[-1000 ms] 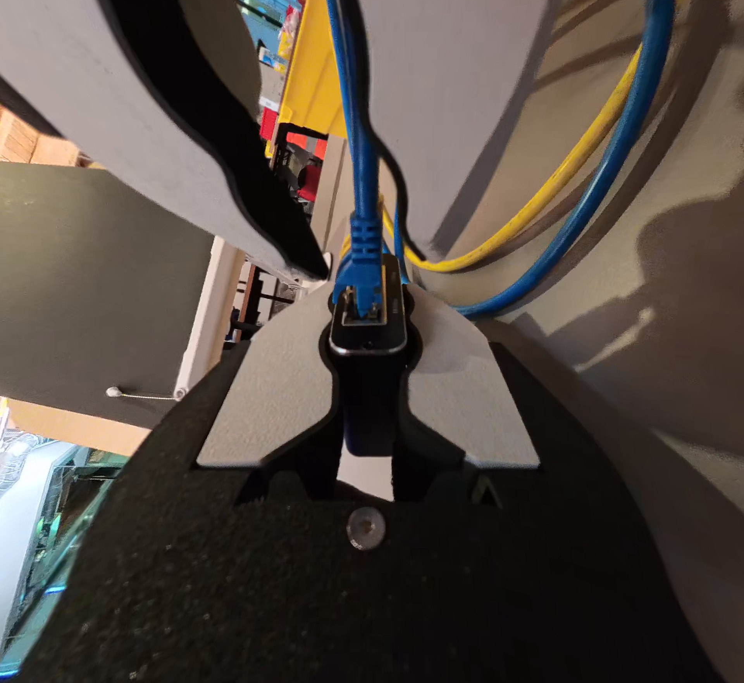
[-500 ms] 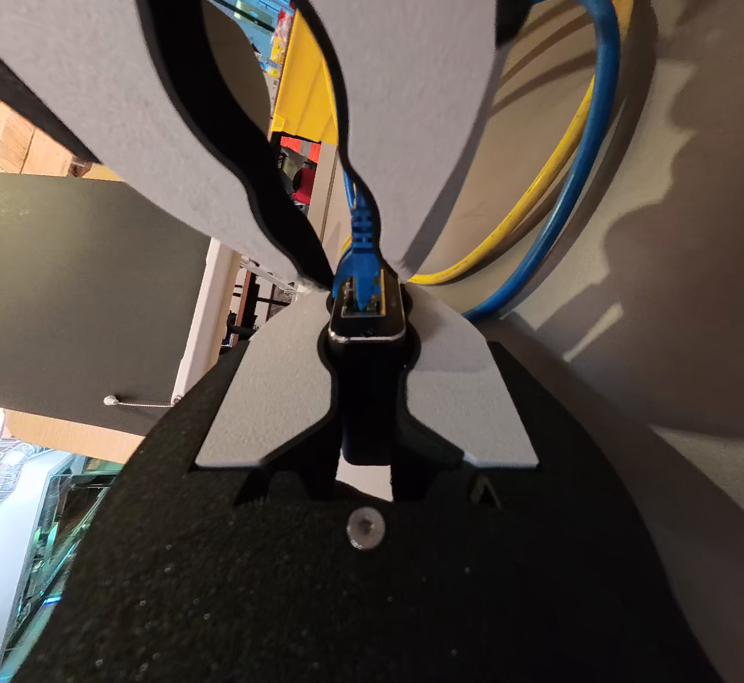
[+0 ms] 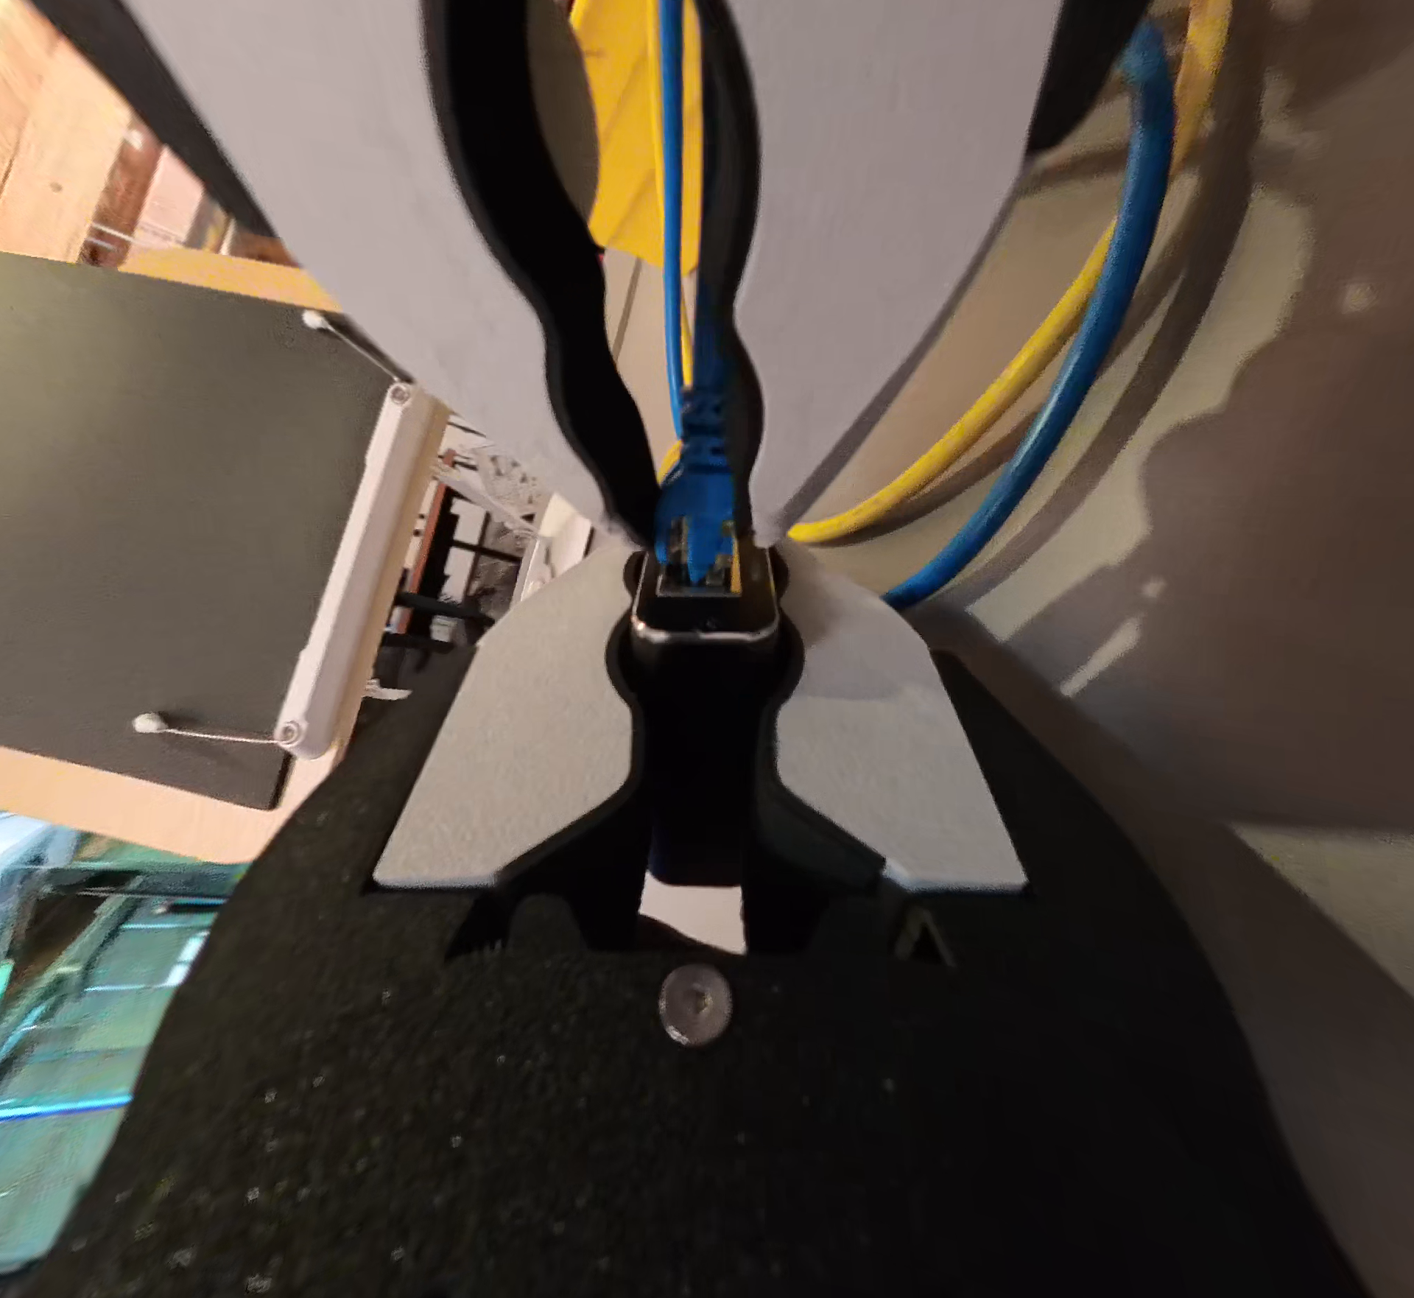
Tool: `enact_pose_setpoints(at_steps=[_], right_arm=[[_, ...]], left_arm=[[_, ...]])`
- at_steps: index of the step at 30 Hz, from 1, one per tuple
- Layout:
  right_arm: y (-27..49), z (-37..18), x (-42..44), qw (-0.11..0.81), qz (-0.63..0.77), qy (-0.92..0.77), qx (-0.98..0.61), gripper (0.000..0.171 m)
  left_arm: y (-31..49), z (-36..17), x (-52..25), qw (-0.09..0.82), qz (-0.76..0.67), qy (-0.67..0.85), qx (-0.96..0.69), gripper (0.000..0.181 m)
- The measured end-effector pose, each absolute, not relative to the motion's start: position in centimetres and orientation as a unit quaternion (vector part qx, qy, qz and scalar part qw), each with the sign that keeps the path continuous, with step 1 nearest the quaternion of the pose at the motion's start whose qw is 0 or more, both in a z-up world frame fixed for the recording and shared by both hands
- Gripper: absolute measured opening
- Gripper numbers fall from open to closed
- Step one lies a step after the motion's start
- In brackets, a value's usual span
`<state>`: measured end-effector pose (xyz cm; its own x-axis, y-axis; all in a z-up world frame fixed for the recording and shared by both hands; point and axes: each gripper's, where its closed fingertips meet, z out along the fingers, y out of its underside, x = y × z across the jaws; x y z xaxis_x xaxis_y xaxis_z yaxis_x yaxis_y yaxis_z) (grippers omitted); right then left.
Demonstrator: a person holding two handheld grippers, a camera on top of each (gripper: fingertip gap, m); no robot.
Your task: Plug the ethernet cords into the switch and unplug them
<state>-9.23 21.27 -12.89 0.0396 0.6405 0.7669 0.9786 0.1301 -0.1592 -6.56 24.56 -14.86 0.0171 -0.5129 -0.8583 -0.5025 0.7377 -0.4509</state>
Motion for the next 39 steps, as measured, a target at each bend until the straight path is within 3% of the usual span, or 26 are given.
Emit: enact_pose_setpoints(at_steps=[39], right_arm=[[19.7, -11.8, -7.8, 0.398, -0.254, -0.651, -0.595, 0.014]], left_arm=[[23.0, -13.7, -5.5, 0.625, -0.017, 0.695, -0.354, 0.028]])
